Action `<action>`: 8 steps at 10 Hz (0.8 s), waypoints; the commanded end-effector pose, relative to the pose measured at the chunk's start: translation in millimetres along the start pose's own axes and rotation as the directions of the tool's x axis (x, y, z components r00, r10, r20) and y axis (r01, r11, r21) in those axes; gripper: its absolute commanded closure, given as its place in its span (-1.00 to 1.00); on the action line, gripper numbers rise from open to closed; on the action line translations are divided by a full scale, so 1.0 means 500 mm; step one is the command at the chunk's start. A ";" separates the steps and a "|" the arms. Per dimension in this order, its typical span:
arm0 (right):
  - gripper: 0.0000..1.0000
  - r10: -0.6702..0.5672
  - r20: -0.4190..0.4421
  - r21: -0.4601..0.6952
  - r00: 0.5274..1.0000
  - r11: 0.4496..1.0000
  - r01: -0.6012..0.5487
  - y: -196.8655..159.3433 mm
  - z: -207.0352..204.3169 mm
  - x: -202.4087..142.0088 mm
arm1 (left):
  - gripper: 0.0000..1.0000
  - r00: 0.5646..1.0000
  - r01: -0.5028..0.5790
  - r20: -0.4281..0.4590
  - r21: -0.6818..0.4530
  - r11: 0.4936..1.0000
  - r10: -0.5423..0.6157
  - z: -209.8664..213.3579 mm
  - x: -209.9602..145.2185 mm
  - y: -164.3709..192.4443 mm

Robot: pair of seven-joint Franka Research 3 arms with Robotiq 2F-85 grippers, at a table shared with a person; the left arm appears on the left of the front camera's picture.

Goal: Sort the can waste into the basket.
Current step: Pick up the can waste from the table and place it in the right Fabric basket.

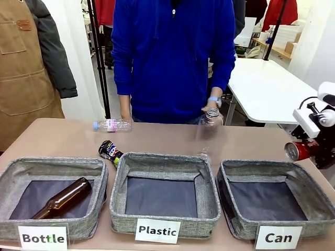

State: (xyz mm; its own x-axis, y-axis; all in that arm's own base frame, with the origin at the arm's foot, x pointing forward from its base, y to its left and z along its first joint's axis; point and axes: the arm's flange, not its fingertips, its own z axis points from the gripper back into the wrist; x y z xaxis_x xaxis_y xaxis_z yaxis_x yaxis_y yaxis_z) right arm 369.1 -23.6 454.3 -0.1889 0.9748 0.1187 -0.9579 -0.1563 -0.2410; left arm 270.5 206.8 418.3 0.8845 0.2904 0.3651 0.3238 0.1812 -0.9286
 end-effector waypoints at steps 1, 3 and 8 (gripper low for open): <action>-0.19 0.021 0.007 0.025 1.000 0.999 -0.021 0.027 -0.023 0.012 | -1.00 1.000 0.019 -0.009 -0.008 1.000 -0.019 0.001 -0.003 -0.002; -1.00 0.019 -0.005 0.062 1.000 0.998 -0.019 0.016 -0.032 0.015 | -1.00 1.000 0.019 -0.009 -0.008 1.000 -0.019 0.001 -0.003 -0.002; -1.00 0.046 0.012 0.104 0.999 0.993 -0.047 0.001 -0.041 0.016 | -1.00 1.000 0.019 -0.009 -0.008 1.000 -0.019 0.001 -0.003 -0.002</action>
State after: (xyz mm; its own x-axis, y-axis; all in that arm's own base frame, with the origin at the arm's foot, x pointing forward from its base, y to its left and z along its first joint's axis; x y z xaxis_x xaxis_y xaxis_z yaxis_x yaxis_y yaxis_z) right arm 368.8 -11.5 437.5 -0.2252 0.9659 0.1275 -0.9651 -0.2032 -0.1652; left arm 270.5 206.8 418.3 0.8845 0.2904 0.3651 0.3239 0.1811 -0.9286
